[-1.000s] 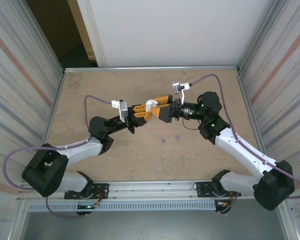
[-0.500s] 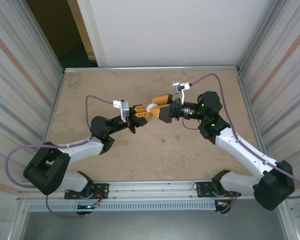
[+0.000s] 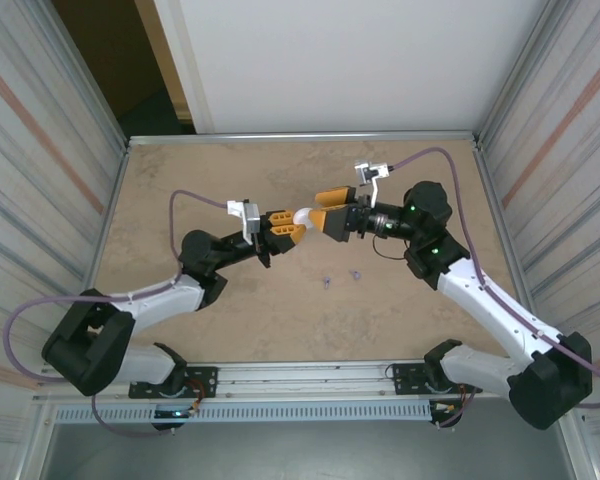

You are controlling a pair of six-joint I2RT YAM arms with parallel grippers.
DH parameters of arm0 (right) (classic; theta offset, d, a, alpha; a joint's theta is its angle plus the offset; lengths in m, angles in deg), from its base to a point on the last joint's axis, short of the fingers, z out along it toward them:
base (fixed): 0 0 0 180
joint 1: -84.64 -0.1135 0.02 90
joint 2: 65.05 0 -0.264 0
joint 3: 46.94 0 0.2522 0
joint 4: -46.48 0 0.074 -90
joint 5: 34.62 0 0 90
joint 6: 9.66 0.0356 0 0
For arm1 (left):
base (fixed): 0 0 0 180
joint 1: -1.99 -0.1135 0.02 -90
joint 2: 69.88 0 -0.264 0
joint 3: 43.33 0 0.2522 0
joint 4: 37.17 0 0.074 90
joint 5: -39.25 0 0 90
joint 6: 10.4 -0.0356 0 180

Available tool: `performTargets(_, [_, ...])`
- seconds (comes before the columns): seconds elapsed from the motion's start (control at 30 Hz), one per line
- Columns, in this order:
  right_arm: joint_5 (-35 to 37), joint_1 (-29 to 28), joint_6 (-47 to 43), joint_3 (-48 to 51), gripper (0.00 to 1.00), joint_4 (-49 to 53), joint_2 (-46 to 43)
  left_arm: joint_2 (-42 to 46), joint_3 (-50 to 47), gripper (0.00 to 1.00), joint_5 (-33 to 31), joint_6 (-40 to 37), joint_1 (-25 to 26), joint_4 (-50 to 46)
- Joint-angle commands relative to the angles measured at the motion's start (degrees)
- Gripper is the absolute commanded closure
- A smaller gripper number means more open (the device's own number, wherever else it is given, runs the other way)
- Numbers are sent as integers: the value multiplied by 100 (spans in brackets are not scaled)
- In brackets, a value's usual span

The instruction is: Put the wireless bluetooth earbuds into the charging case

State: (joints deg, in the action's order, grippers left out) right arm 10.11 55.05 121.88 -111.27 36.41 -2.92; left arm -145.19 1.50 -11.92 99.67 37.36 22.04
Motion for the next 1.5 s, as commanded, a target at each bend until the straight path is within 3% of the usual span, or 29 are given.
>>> performTargets(0.0, [349,250,98,183,1,223,-323,430,47,100,-158,-395,22,-600])
performTargets(0.27, [1400,758,31,534,1,1616,-769,1162,90,100,-365,-1033,25,-3047])
performTargets(0.57, [2233,822,-307,609,1,2517,-671,1072,135,100,-1167,-1021,22,-4647])
performTargets(1.1, [2468,816,-383,640,1,2680,-388,-272,687,100,-2234,-409,26,-6241])
performTargets(1.47, [2568,814,-383,628,1,2723,-360,-1345,1236,100,-1849,-128,28,-6369])
